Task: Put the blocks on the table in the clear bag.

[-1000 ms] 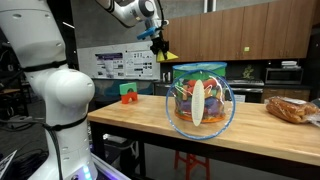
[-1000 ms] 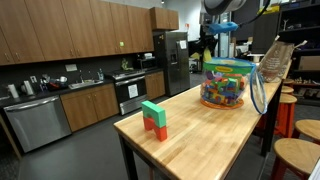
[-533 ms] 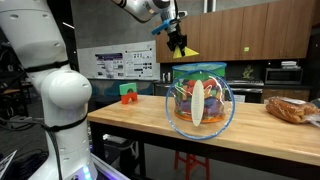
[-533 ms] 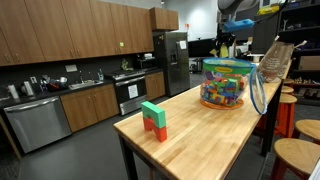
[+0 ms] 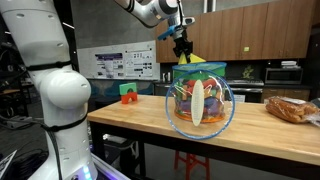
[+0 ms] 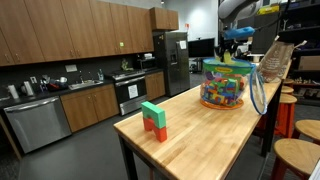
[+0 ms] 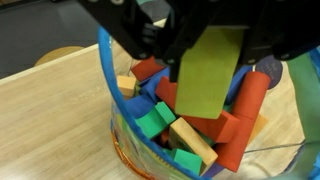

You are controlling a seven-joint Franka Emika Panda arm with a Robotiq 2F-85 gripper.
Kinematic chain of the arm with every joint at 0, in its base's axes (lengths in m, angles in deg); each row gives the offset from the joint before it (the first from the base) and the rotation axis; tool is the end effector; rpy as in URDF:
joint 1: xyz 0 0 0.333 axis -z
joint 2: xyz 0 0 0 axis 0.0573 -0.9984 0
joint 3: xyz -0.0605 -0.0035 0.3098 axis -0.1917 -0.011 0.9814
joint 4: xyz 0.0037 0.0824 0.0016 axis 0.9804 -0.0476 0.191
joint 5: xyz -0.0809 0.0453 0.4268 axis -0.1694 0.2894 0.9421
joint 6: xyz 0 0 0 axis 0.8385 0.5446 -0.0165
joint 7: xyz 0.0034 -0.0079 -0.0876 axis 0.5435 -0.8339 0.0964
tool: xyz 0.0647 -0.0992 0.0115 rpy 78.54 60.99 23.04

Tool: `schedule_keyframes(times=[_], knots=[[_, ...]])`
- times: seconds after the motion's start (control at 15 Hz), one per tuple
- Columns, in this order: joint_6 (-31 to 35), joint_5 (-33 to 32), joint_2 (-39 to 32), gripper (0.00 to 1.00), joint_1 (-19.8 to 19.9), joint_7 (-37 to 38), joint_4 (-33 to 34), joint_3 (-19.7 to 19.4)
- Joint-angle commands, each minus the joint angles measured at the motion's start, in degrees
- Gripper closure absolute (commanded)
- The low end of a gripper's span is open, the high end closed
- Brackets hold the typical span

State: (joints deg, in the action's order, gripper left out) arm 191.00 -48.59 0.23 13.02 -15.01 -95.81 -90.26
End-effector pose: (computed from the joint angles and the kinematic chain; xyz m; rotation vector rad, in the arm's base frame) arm 0.5423 -0.1728 0.5546 2.8771 -0.6877 0.3344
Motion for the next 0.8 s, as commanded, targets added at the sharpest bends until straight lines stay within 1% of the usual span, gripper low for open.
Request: schedule_keyframes(times=[0.0, 0.13, 0.33, 0.6, 0.73], knots=[[3.83, -1.66, -2.7, 0.81, 0.38, 6.53, 0.51, 0.46], [5.61, -2.33, -4.03, 0.81, 0.66, 10.4, 0.82, 0.24], [6.36, -3.82, -5.3, 0.81, 0.86, 14.43, 0.7, -0.16], [5.66, -6.41, -6.38, 0.81, 0.31, 16.94, -0.29, 0.1], [6.14, -6.27, -7.15, 0.81, 0.01, 17.71, -0.63, 0.05]])
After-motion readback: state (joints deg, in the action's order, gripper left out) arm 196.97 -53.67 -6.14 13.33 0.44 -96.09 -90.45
